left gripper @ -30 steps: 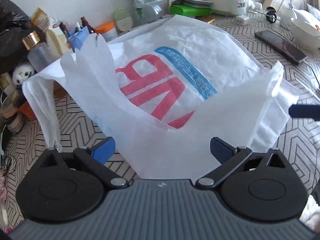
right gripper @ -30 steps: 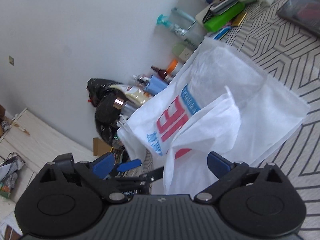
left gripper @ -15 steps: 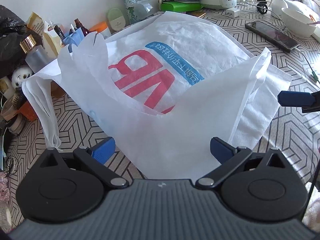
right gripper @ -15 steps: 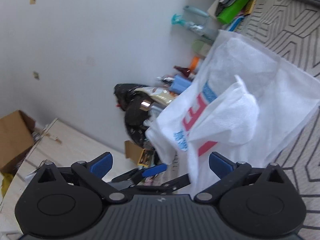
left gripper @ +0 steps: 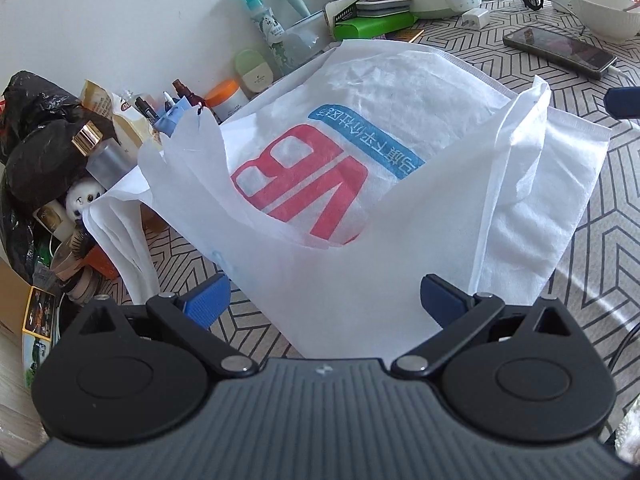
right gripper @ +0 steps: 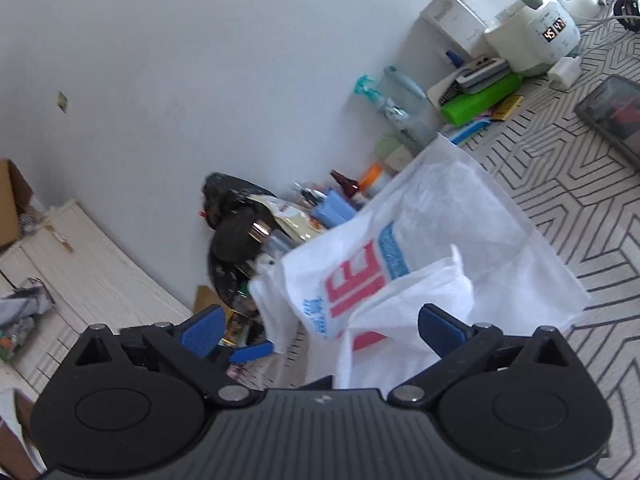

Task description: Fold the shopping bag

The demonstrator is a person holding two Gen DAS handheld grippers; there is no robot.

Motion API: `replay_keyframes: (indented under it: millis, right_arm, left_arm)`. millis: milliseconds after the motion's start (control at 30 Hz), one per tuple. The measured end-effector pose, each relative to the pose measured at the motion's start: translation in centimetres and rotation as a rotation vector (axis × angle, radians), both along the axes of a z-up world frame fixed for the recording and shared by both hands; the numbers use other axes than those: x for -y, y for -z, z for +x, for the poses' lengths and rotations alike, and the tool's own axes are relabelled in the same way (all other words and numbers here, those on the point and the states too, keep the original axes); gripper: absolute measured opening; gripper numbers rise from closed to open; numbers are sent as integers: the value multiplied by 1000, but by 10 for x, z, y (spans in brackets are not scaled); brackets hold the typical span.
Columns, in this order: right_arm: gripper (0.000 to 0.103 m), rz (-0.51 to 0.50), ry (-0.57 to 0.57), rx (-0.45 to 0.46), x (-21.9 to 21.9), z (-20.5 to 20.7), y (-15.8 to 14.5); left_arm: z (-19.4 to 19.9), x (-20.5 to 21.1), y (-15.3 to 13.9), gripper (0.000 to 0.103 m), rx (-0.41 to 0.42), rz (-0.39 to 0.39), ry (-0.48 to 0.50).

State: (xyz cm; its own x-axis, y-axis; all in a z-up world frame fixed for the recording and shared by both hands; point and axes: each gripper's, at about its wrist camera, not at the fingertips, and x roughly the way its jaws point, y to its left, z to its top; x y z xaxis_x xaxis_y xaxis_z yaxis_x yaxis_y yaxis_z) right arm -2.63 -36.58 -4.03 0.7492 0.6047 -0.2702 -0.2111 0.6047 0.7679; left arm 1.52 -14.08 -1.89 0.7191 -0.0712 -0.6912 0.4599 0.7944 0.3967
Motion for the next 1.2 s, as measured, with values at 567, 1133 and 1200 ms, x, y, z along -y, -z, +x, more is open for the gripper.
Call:
replay_keyframes:
  millis: [567,1133,1200]
  right_arm:
    - [83,-119,-9,-235,13,63,-9]
    - [15,-47,70,-174,0,82,10]
    - [14,-169,114,9,-7,61,-6]
  left_arm:
    - [0,-7,27,103,-48,-38,62]
    - [0,-16,20,103,-44,-65,75]
    - [-1,-17,14,103,-36,-79,72]
